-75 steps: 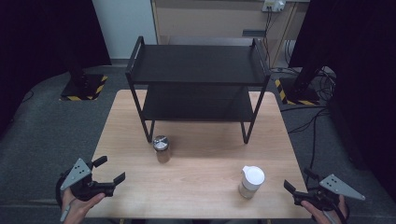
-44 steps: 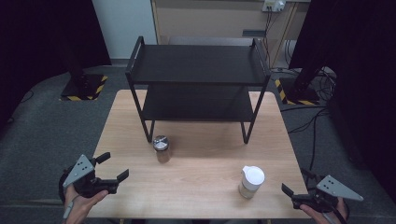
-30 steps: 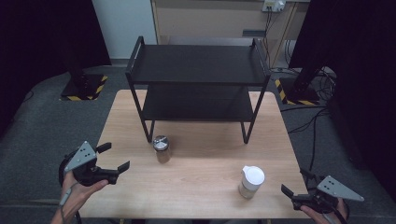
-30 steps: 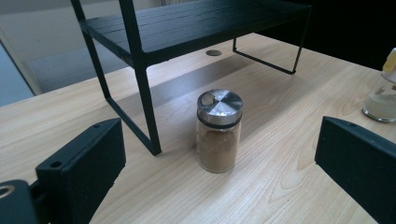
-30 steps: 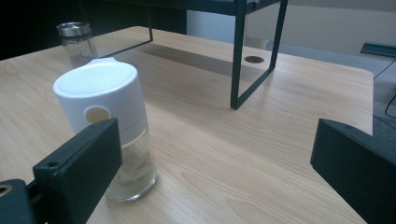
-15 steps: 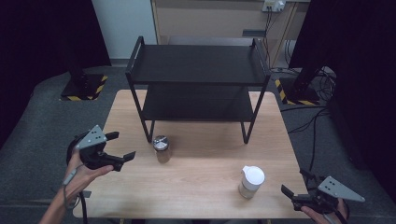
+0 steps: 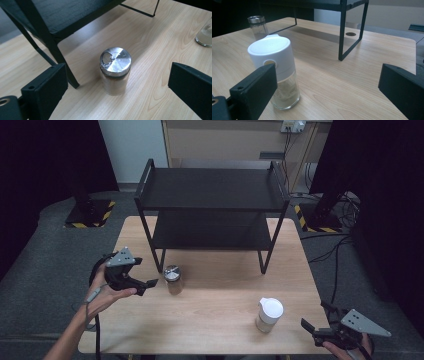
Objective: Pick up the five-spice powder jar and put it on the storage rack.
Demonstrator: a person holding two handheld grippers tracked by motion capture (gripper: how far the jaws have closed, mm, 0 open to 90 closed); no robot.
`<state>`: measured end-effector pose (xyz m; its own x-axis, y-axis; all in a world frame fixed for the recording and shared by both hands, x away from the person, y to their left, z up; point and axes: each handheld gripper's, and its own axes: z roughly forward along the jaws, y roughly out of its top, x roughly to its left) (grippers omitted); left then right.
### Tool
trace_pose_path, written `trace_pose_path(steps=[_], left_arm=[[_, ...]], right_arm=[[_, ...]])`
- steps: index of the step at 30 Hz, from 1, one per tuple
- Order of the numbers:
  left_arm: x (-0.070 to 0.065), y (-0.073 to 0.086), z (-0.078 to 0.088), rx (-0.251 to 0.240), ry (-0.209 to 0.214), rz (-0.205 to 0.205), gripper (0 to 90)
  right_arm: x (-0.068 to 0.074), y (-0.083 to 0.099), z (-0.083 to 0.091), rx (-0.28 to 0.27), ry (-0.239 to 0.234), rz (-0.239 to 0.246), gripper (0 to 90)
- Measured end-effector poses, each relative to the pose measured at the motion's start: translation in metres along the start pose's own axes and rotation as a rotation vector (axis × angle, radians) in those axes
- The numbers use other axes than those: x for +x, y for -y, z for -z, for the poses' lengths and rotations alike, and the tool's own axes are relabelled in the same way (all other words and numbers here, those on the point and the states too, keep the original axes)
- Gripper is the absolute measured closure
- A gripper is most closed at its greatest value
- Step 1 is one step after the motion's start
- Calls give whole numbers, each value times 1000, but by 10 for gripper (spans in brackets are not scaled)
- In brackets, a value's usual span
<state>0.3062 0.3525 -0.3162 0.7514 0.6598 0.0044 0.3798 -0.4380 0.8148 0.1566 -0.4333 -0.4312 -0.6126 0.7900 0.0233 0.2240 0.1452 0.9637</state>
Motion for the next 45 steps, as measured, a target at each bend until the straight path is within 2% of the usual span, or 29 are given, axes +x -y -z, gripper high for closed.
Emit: trace_pose_path(steps=[4, 9, 18, 32, 42, 45], left_arm=[[3, -6, -13, 32, 8, 3, 17], [7, -9, -29, 49, 18, 2, 18], [13, -8, -53, 58, 39, 26, 38], [12, -7, -91, 101, 48, 21, 99], [9, -5, -101, 91, 48, 3, 172], [10, -2, -102, 78, 48, -9, 251]], right_arm=[[0, 0, 1, -5, 2, 1, 26], [1, 0, 1, -3, 1, 2, 27], [1, 1, 2, -10, 5, -2, 28], [2, 1, 2, -13, 11, -6, 29], [1, 2, 3, -15, 16, -10, 30], [2, 2, 3, -16, 16, -9, 30]])
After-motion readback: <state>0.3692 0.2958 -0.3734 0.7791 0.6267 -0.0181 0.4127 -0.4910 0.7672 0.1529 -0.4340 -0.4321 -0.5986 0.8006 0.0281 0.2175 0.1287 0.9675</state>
